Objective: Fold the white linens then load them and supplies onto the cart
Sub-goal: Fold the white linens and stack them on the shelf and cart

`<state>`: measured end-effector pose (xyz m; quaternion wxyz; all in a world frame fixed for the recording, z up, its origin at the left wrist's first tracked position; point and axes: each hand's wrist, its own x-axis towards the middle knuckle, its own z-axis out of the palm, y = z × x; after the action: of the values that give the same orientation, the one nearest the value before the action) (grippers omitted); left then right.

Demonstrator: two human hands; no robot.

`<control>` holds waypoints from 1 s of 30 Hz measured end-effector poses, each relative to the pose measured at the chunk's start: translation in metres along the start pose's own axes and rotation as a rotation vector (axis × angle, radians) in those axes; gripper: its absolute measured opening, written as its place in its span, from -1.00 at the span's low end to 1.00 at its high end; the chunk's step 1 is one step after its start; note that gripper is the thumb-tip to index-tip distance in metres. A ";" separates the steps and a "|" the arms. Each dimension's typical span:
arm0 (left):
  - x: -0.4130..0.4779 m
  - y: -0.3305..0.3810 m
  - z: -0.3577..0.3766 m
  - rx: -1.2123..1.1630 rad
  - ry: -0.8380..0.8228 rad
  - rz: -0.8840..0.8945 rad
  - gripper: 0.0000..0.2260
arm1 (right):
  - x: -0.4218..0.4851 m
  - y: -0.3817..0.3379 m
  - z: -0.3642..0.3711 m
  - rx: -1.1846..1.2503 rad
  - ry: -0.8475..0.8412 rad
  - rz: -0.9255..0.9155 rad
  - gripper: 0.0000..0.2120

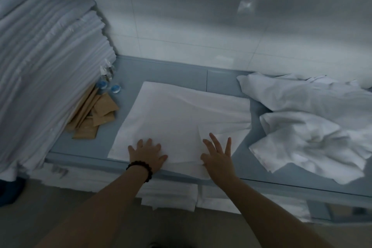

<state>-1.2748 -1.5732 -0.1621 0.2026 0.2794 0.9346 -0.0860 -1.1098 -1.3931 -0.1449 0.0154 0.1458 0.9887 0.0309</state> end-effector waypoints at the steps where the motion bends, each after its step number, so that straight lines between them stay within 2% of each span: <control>1: -0.003 0.002 -0.001 0.015 -0.003 -0.010 -0.44 | -0.006 -0.002 0.001 0.003 -0.013 0.010 -0.80; 3: -0.010 0.011 -0.002 0.013 0.004 -0.019 -0.40 | -0.016 -0.003 0.001 0.021 0.012 0.041 -0.77; 6: -0.017 0.035 -0.003 -0.074 0.061 0.046 -0.38 | -0.021 0.005 0.000 0.109 0.085 0.184 -0.44; 8: -0.018 0.058 -0.005 -0.151 0.107 0.116 -0.39 | -0.023 0.014 0.001 0.161 0.107 0.313 -0.31; 10: -0.015 0.082 -0.007 -0.195 0.125 0.177 -0.40 | -0.022 0.023 0.003 0.197 0.061 0.417 -0.37; 15: -0.005 0.124 -0.011 -0.289 0.142 0.208 -0.57 | -0.019 0.037 0.002 0.276 0.008 0.557 -0.77; 18: -0.004 0.138 -0.016 -0.456 0.262 0.206 -0.80 | -0.020 0.037 0.002 0.379 0.066 0.589 -0.79; 20: -0.008 0.147 -0.018 -0.480 0.362 0.256 -0.88 | -0.024 0.034 0.000 0.468 0.142 0.653 -0.79; 25: -0.032 0.165 -0.017 -0.524 0.494 0.440 -0.91 | -0.048 0.030 -0.005 0.634 0.303 0.834 -0.80; 30: -0.055 0.164 -0.001 -0.482 0.527 0.530 -0.89 | -0.076 0.029 -0.005 0.631 0.330 0.905 -0.76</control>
<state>-1.1418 -1.4639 -0.1457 0.0317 0.4664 0.8439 0.2633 -1.0291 -1.3880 -0.1365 -0.1982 0.5450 0.7786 -0.2397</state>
